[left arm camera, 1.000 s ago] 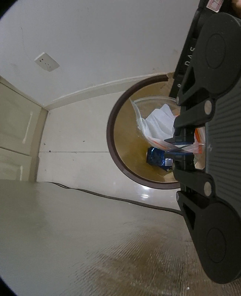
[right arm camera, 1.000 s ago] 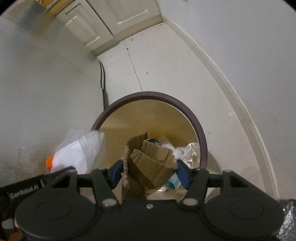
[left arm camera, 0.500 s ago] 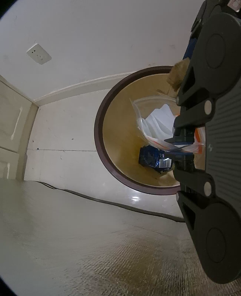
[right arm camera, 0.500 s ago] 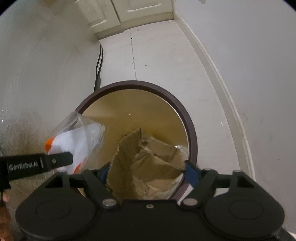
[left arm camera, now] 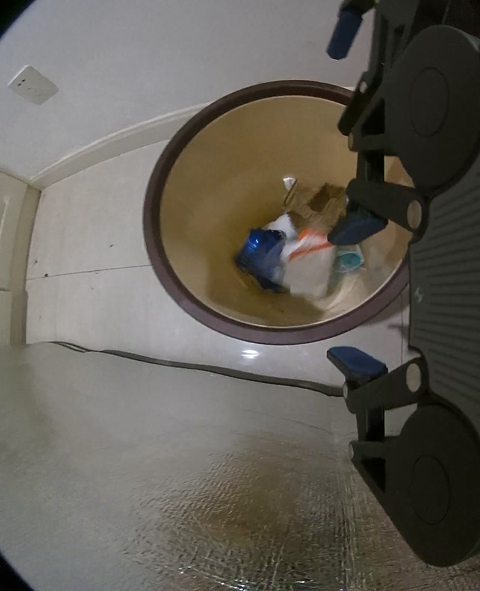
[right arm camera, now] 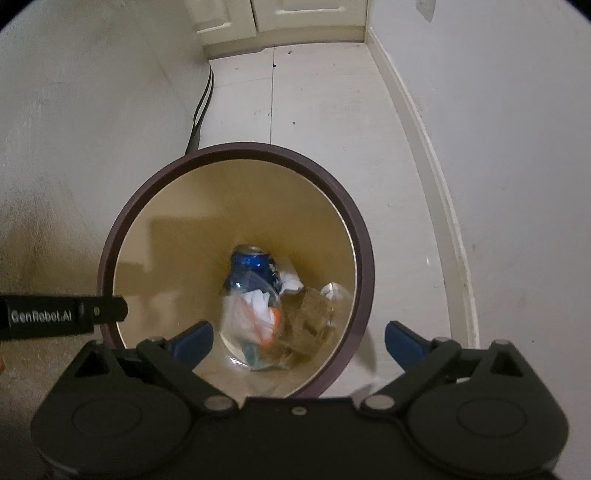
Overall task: Collect trash
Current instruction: 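Raise both open tools away from the trash bin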
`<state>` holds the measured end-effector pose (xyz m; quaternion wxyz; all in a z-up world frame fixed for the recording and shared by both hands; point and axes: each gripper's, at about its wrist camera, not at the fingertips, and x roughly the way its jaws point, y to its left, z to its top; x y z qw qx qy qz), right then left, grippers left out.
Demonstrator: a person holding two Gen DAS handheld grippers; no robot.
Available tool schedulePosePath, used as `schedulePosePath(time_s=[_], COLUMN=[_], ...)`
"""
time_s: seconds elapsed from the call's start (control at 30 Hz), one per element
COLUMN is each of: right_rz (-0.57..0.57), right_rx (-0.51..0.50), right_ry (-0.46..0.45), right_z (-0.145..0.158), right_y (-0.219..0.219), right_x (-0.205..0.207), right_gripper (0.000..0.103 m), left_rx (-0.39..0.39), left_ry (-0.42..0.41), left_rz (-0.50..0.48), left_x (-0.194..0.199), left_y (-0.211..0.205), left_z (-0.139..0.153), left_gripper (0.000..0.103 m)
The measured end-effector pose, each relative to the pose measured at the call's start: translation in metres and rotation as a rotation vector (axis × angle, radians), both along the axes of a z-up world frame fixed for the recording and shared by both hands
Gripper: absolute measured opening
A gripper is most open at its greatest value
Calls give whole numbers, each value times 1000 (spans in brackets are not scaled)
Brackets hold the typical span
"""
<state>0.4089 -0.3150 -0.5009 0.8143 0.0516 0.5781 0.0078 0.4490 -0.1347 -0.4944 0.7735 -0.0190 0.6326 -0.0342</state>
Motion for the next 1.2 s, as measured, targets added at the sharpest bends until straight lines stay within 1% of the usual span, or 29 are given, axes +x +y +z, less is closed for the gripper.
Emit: schedulePosePath(time_s=[0.13, 0.2, 0.23, 0.33, 0.4, 0.6, 0.83, 0.97, 1.07, 1.2], right_rz=[12, 14, 14, 8, -2, -15, -23, -33, -37, -58], right_rx=[-5, -8, -10, -18, -20, -28, -62, -61, -78, -73], right_ry=[-1, -4, -5, -10, -13, -28, -23, -20, -23, -33], right_z=[1, 2, 2, 5, 6, 17, 30, 38, 46, 60], right_y=[0, 0, -1, -2, -1, -5, -8, -12, -15, -23], right_x=[1, 0, -1, -3, -2, -10, -20, -27, -34, -44], right_gripper=[100, 100, 100, 102, 103, 103, 103, 103, 103, 103], left_rx=[3, 1, 1, 5, 14, 23, 43, 43, 52, 53], left_ry=[-2, -5, -7, -9, -12, -18, -34, -53, -69, -89], left_rz=[-13, -14, -14, -18, -19, -29, -58, -59, -62, -58], left_x=[-3, -6, -7, -9, -11, -16, -29, -36, -43, -54], left_y=[-1, 0, 1, 3, 4, 6, 6, 8, 11, 14], left_z=[1, 3, 4, 7, 9, 16, 27, 39, 51, 65], left_gripper=[74, 80, 82, 88, 93, 103, 103, 103, 103, 103])
